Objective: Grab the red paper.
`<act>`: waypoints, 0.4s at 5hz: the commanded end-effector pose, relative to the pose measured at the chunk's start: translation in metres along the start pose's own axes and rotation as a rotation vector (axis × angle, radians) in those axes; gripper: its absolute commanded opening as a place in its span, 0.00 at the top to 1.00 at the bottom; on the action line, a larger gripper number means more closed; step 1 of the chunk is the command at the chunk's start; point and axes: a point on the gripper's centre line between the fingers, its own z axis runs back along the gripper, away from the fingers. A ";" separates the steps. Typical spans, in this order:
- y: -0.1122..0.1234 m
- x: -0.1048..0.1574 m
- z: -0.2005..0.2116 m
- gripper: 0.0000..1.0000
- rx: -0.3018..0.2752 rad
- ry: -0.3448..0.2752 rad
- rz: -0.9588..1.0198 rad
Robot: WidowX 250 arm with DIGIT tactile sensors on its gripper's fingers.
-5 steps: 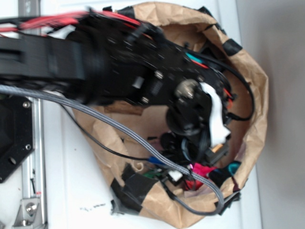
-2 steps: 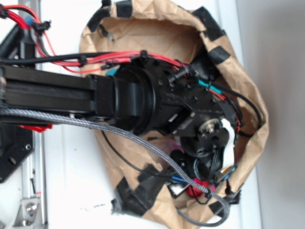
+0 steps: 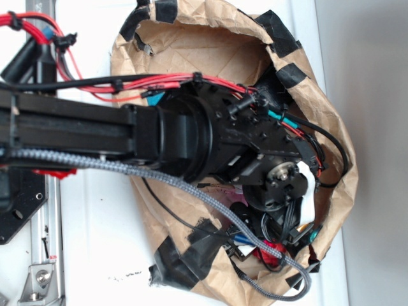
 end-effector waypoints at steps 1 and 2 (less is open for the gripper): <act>0.014 -0.026 0.056 1.00 0.092 -0.064 0.185; 0.022 -0.047 0.081 1.00 0.155 -0.056 0.327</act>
